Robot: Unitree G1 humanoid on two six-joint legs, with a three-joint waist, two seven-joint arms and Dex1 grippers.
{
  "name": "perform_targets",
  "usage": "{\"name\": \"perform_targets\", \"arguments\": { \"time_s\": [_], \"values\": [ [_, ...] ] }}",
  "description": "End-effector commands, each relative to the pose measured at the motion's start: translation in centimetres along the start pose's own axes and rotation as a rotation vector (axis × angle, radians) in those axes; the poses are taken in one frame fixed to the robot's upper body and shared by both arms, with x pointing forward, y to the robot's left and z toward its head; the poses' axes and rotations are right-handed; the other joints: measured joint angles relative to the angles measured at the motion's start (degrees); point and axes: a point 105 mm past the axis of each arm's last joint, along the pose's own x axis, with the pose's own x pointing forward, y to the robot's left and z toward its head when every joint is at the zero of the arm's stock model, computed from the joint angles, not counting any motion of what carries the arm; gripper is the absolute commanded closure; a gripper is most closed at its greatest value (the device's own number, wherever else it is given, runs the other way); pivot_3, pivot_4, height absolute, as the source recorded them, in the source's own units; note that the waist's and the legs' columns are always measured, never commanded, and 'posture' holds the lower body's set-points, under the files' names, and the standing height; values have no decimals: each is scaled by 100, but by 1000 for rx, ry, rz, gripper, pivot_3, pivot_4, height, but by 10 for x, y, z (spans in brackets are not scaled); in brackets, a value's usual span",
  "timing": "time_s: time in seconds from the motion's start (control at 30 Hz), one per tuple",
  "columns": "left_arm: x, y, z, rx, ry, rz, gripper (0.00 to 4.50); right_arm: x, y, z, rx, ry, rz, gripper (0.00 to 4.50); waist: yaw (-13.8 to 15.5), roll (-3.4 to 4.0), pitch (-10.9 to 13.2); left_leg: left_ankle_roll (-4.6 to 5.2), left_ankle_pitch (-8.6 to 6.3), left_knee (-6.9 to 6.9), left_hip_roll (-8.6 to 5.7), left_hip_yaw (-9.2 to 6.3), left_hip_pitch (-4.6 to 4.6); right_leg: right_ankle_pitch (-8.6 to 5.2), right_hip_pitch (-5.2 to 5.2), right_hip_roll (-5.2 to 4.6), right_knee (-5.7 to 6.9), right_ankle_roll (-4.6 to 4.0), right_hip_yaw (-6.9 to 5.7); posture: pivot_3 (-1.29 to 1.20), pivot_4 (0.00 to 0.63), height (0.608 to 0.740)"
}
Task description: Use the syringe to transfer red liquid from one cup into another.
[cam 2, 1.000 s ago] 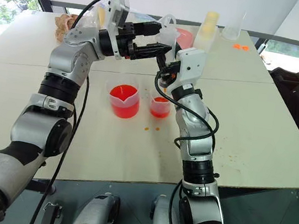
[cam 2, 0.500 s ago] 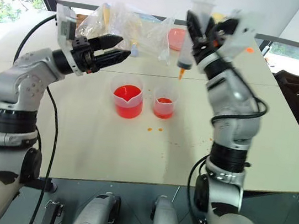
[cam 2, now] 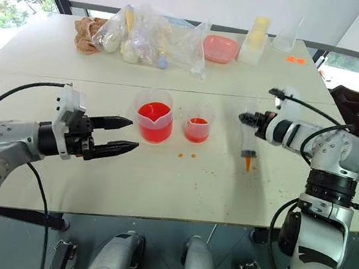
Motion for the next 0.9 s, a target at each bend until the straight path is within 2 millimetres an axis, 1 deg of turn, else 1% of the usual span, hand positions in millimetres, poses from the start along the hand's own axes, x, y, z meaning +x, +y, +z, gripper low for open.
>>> {"name": "perform_targets", "arguments": {
  "time_s": [0.03, 0.1, 0.13, 0.23, 0.33, 0.4, 0.47, 0.53, 0.6, 0.67, 0.77, 0.83, 0.9],
  "values": [
    [5, -10, 5, 45, -22, -23, 1126, 1, -7, 0, -18, 7, -24, 3081, 0, 0, 0, 0, 0, 0, 0, 0, -1, 0, 0, 0, 0, 0, 0, 0, 150, 740],
    [8, -11, 5, 43, -28, -28, 1079, 4, -12, -3, -22, 20, -48, 2006, 0, 0, 0, 0, 0, 0, 0, -1, 0, 0, 0, 2, 0, 0, 0, 0, 150, 740],
    [9, -11, 5, 42, -28, -31, 1079, 5, -13, -4, -26, 23, -54, 1665, 1, 0, 0, 0, 0, 1, 0, -1, 0, 0, 0, 2, -1, 0, 0, 0, 150, 740],
    [9, -12, 4, 41, -24, -35, 1079, 6, -13, -6, -26, 32, -51, 41, 1, 0, 0, 0, 0, 0, 0, -1, -1, 0, 0, 2, -1, 0, 0, 0, 150, 740],
    [8, -11, 4, 36, -24, -33, 1079, 3, -14, -8, -37, 32, -50, 41, 1, -1, -1, 0, 0, 1, 0, -2, 0, 0, 1, 3, -2, 0, -1, 0, 150, 740],
    [5, -9, 6, 19, -36, -23, 1079, -3, -12, -5, -59, 8, -32, 41, 8, -1, 0, 0, 0, 1, 0, -2, 0, 0, 1, 3, -2, 1, -1, 0, 150, 740],
    [0, -4, 10, -8, -61, -1, 1079, -16, -6, 1, -95, -29, 22, 41, 15, -1, 0, 0, 0, 1, 0, -3, -2, 0, 1, 3, -3, 1, -1, 0, 150, 740],
    [-8, 3, 16, -52, -104, 35, 1079, -32, 5, 10, -135, -87, 118, 41, 25, 0, 0, 0, 0, 2, 0, -4, -5, -1, 1, 2, -5, 2, -1, 0, 150, 740],
    [-17, 10, 20, -94, -135, 72, 1079, -51, 11, 19, -163, -167, 201, 41, 21, 0, 0, 0, 0, 4, 0, -5, -4, -1, 1, 2, -5, 2, -2, 0, 150, 740],
    [-28, 18, 19, -123, -146, 127, 1079, -72, 14, 23, -215, -240, 282, 41, 20, 0, 0, 1, -1, 3, 1, -5, -4, -1, 2, 3, -5, 4, -3, 0, 150, 740],
    [-43, 29, 15, -145, -144, 213, 1079, -91, 14, 17, -291, -296, 334, 41, 13, -1, -1, 3, -2, 2, 3, -7, 5, -4, 12, 5, -9, 7, -5, 0, 150, 740],
    [-54, 36, 9, -149, -126, 275, 1079, -97, 6, 4, -346, -299, 309, 41, 10, -2, -1, 4, -3, 1, 4, -6, 15, -6, 22, 5, -11, 7, -5, 0, 150, 740],
    [-62, 42, 6, -145, -123, 326, 1079, -97, -3, -5, -386, -312, 266, 41, 11, -2, -1, 5, -4, -2, 5, -3, 24, -12, 29, 6, -14, -2, -3, 0, 150, 740]
  ]
}}
